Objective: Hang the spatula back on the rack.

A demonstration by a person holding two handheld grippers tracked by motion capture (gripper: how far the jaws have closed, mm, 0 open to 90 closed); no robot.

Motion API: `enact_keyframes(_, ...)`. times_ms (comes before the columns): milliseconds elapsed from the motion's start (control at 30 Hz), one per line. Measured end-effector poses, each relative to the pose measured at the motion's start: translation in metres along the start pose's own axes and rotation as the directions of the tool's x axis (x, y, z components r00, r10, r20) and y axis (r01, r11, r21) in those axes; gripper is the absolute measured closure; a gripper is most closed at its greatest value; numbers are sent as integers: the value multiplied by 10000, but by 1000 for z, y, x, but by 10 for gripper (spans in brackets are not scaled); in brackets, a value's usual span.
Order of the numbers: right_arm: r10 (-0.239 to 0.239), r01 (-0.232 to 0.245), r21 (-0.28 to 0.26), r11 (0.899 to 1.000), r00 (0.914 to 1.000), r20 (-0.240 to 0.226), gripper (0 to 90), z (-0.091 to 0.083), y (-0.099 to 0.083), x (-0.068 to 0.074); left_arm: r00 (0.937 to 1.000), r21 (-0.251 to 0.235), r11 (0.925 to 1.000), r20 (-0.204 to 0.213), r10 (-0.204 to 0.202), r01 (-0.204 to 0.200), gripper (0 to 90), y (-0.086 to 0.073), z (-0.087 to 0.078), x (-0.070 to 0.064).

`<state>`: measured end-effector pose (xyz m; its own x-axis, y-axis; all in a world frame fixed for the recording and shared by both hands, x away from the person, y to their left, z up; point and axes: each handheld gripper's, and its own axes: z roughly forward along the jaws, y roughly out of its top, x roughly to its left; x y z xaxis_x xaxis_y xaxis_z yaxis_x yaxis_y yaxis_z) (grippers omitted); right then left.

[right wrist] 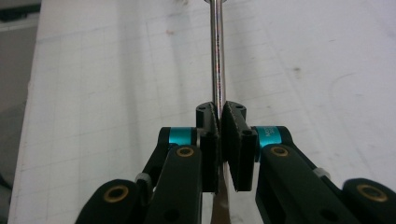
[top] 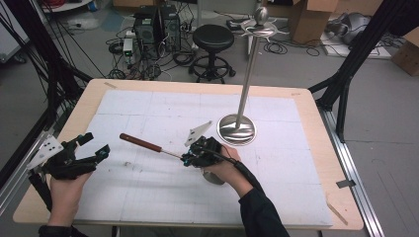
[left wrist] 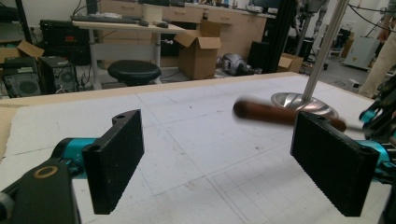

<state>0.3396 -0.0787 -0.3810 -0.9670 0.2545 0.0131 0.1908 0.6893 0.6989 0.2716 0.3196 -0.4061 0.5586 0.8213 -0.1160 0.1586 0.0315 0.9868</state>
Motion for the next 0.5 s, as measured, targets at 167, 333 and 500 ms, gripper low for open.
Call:
enact_keyframes(167,366,-325,-966,9948,9985,414,853,-32,-15,-7,9999,196,9997,50,114,-115,179,-2,3,-1)
enact_keyframes(333,615,-420,-1953,9799,9936,950,853,-67,-30,-12,9998,371,9992,62,162,-164,179,-5,5,-2)
enact_keyframes(500,1158,-682,-2977,9522,9826,1453,853,-99,-50,-17,9995,585,9978,63,298,-301,179,-8,8,-3)
